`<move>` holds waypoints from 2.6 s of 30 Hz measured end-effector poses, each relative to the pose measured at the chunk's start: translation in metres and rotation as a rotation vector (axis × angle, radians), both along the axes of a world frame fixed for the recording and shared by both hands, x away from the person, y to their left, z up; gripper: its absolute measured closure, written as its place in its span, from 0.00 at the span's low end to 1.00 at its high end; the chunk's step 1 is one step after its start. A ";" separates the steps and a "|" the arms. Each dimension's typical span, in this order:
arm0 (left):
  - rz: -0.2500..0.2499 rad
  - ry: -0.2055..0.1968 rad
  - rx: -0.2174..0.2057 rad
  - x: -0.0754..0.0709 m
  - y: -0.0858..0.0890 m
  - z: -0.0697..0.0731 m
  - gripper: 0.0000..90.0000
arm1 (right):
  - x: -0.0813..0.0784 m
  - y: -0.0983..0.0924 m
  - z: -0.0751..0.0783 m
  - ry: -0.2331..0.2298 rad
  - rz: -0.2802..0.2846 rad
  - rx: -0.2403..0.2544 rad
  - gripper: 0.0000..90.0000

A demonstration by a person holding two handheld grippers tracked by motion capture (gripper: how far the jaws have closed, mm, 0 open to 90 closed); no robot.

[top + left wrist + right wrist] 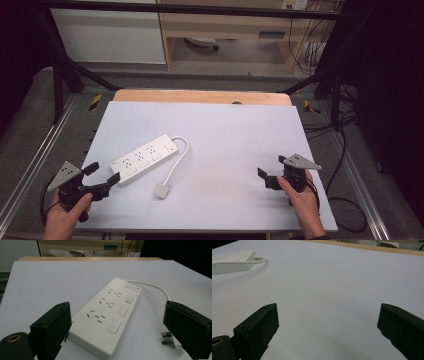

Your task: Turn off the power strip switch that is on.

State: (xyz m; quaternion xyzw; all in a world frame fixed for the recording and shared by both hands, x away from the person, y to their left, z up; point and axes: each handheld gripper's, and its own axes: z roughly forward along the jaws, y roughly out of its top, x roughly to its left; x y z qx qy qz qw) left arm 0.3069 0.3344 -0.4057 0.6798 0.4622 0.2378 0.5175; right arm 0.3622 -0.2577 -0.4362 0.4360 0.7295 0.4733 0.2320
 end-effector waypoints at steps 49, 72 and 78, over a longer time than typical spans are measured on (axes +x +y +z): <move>-0.136 0.013 0.027 0.044 -0.098 0.046 0.08 | -0.009 -0.001 0.005 -0.015 0.003 -0.013 0.03; -0.136 0.014 0.075 0.064 -0.110 0.063 0.21 | -0.009 -0.002 0.004 -0.003 0.002 -0.012 0.03; -0.149 0.026 0.084 0.070 -0.113 0.065 0.31 | -0.009 -0.003 0.004 -0.003 -0.004 -0.009 0.03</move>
